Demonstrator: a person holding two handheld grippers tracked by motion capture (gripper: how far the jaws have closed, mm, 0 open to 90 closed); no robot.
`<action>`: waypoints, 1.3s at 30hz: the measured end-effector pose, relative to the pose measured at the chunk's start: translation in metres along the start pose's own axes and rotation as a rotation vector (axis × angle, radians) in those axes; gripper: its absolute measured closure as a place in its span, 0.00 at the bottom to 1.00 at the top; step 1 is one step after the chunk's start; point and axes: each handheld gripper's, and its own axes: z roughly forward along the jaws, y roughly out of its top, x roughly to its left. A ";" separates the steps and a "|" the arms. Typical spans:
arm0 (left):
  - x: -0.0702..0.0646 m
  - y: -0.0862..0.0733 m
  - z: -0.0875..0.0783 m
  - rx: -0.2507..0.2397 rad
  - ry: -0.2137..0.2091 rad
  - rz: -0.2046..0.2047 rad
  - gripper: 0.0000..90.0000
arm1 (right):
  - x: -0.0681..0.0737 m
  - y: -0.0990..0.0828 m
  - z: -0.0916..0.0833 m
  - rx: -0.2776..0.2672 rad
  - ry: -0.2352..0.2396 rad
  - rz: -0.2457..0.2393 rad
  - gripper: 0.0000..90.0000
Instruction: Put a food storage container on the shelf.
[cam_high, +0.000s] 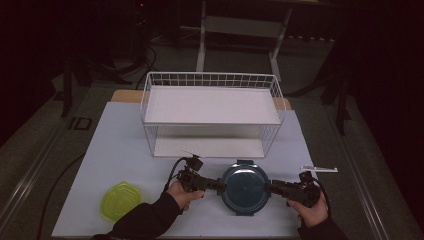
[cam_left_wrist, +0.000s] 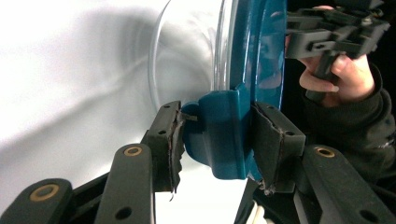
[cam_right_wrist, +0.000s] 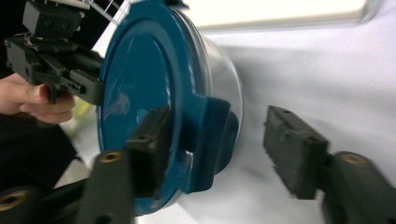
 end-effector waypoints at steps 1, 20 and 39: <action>0.000 0.000 0.000 0.001 0.000 0.001 0.61 | -0.001 0.000 0.001 0.006 0.023 0.015 0.55; 0.002 -0.006 -0.001 -0.029 -0.001 -0.025 0.62 | -0.001 -0.002 0.002 0.051 0.095 0.088 0.62; -0.019 -0.005 -0.019 -0.072 0.027 -0.057 0.62 | 0.011 0.003 -0.002 0.032 0.117 0.116 0.63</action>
